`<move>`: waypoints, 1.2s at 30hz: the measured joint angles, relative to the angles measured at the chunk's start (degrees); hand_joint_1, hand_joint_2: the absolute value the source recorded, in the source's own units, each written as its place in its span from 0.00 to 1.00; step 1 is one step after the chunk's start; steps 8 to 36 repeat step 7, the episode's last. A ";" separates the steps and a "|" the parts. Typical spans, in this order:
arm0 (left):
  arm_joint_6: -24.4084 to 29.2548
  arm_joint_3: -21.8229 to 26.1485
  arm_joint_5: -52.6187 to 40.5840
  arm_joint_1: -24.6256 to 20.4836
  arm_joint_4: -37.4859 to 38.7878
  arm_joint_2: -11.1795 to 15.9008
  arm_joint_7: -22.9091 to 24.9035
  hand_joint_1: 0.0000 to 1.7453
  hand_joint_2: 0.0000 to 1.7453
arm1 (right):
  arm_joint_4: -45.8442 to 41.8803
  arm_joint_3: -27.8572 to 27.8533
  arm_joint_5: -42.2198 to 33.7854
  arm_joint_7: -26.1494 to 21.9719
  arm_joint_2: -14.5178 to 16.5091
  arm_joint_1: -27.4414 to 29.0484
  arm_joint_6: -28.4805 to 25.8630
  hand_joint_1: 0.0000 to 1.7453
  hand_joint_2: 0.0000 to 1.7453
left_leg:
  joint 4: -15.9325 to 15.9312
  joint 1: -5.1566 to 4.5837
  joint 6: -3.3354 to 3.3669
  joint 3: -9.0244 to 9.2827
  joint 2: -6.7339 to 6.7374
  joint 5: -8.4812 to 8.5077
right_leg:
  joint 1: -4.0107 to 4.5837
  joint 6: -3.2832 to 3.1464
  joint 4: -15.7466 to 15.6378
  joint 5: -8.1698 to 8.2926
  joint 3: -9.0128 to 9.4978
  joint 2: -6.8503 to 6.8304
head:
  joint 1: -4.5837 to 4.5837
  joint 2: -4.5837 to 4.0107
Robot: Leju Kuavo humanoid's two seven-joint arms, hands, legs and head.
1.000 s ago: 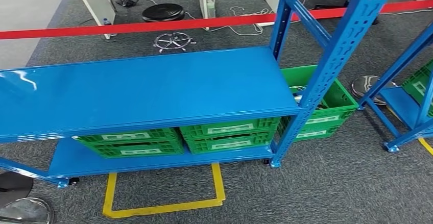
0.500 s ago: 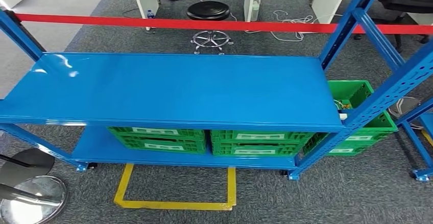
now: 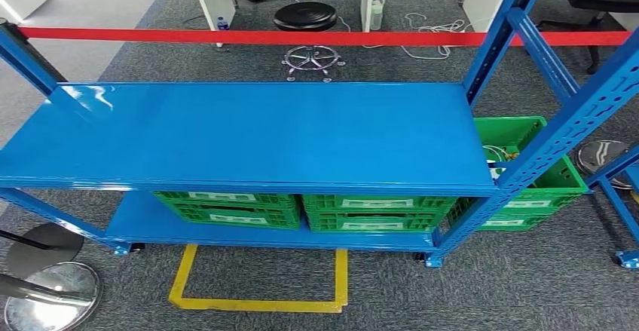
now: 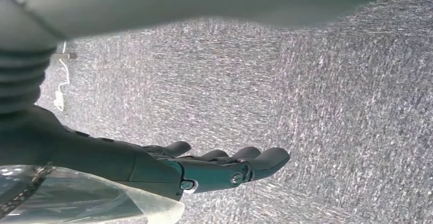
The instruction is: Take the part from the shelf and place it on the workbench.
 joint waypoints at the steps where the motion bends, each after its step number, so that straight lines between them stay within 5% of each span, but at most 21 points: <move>1: -0.01 0.00 0.03 0.02 0.00 0.00 0.01 0.00 1.00 | -0.01 0.02 -0.11 -0.01 0.00 0.02 0.01 0.00 1.00 | -0.04 0.07 -0.50 0.00 0.00 0.00 | 0.04 -0.04 0.01 -0.01 0.00 0.00 | 0.00 -0.01; 4: -0.21 0.00 1.09 0.29 -0.01 0.04 0.10 0.00 1.00 | -0.18 1.05 -1.87 -0.01 -0.05 0.37 0.19 0.00 1.00 | -0.09 0.15 -1.15 0.00 0.00 -0.05 | 0.08 -0.06 0.02 -0.02 0.03 -0.01 | 0.02 -0.02; 6: -0.61 0.01 2.73 0.51 -0.04 0.11 0.25 0.00 0.50 | -0.47 2.63 -4.60 0.01 -0.20 0.74 0.66 0.00 0.50 | -0.09 0.13 -1.21 0.02 0.00 -0.07 | 0.03 -0.06 0.01 -0.02 0.05 -0.02 | 0.03 -0.01; 7: -0.73 0.01 3.17 0.57 -0.05 0.13 0.29 0.00 0.33 | -0.55 3.01 -5.35 0.01 -0.24 0.84 0.80 0.00 0.33 | -0.09 0.12 -1.22 0.03 0.00 -0.08 | 0.02 -0.06 0.01 -0.02 0.06 -0.02 | 0.03 -0.01; 36: -0.73 0.01 3.17 0.57 -0.05 0.13 0.29 0.00 0.33 | -0.55 3.01 -5.35 0.01 -0.24 0.84 0.80 0.00 0.33 | -0.09 0.12 -1.22 0.03 0.00 -0.08 | 0.02 -0.06 0.01 -0.02 0.06 -0.02 | 0.03 -0.01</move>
